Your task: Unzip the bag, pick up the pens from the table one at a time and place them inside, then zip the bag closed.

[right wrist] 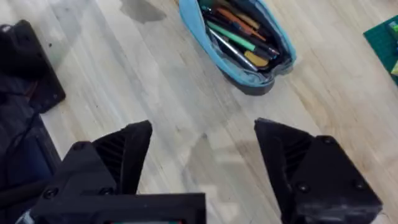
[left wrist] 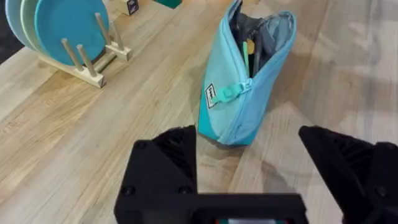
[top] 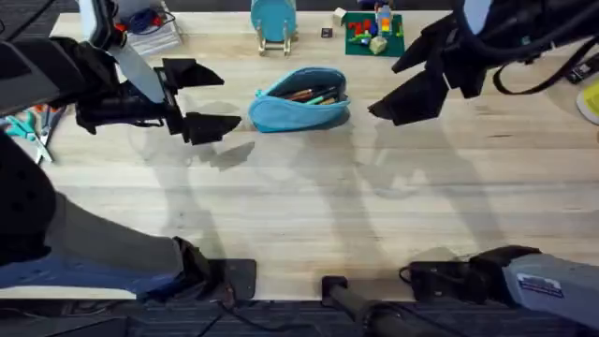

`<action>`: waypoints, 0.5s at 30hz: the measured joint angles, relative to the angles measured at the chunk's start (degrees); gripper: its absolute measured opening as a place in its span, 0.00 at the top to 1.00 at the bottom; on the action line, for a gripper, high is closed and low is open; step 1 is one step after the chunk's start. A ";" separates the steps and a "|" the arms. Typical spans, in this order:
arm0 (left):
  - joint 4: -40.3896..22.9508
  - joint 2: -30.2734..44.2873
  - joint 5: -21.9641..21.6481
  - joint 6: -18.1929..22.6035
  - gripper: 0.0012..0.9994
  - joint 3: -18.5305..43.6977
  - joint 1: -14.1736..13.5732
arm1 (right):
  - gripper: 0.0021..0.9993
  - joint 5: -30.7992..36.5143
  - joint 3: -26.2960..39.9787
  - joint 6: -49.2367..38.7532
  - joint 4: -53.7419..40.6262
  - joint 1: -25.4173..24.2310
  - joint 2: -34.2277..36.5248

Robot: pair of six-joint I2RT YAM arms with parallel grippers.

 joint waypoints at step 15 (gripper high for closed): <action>0.00 -0.01 0.00 0.13 0.01 0.00 0.00 | 0.00 -0.44 0.02 8.51 1.71 0.00 0.00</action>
